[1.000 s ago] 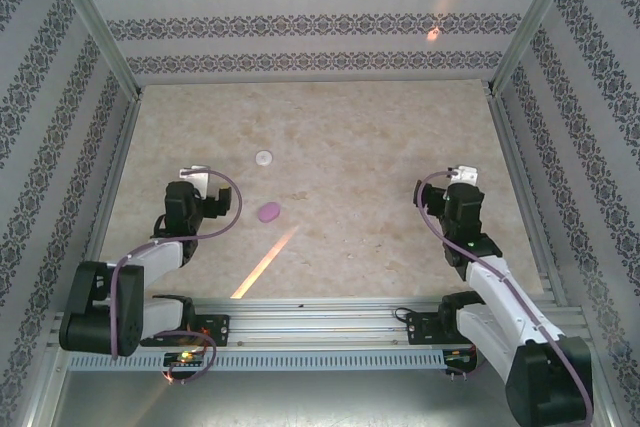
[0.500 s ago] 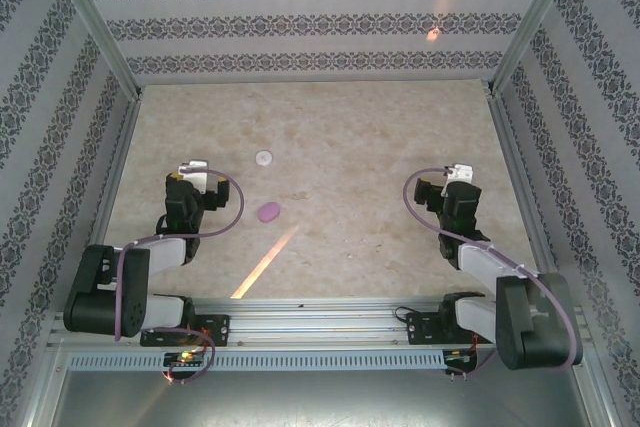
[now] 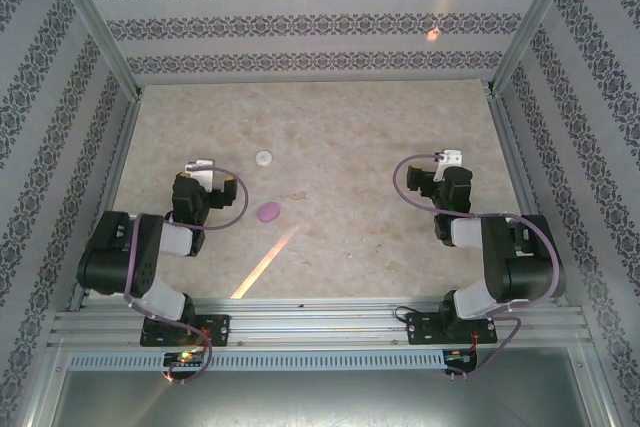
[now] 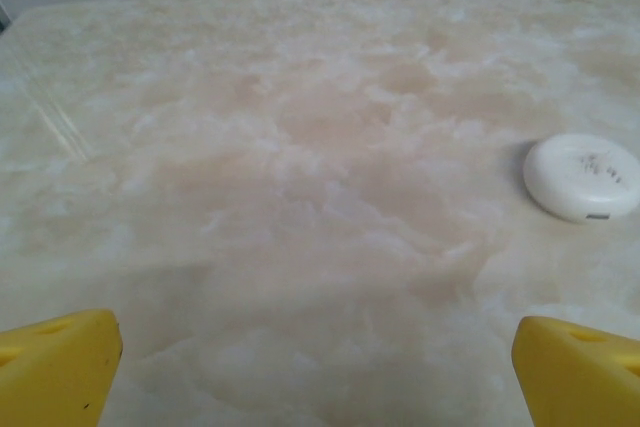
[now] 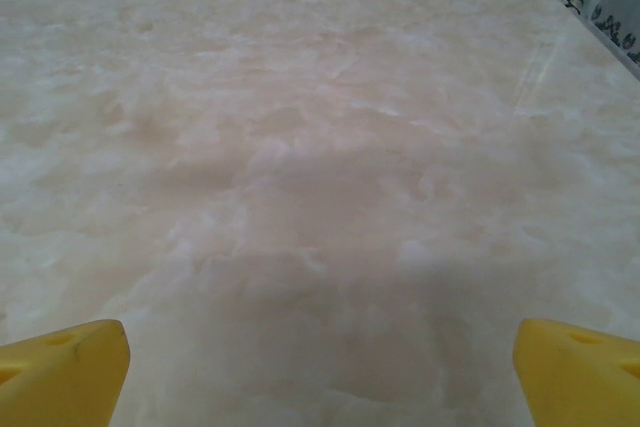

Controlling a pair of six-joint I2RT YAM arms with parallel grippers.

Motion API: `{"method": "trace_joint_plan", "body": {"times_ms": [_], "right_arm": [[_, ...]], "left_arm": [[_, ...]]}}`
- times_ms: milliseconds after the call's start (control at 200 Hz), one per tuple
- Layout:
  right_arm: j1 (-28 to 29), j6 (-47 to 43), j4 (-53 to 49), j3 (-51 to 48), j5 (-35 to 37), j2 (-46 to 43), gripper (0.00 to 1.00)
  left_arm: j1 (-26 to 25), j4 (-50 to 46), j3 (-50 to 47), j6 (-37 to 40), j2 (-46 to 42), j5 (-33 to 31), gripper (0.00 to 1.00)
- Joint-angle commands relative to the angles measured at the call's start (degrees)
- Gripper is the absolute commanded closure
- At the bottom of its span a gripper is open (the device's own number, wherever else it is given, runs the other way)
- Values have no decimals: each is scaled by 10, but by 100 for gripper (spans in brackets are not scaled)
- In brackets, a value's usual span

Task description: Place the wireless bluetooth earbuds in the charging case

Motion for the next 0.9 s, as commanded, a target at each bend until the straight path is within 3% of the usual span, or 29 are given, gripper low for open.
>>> {"method": "trace_joint_plan", "body": {"times_ms": [0,115,894], "right_arm": [[-4,-12,49,-3,-20,1,2],[-5,-13,48,-3,-19,1,2],[6,-24,40,1,-6,2,2]], "left_arm": [[4,17,15,-22,-7,-11,0],[14,-35,44,-37,-2,-18,0],[14,-17,38,-33,2,-19,0]]}}
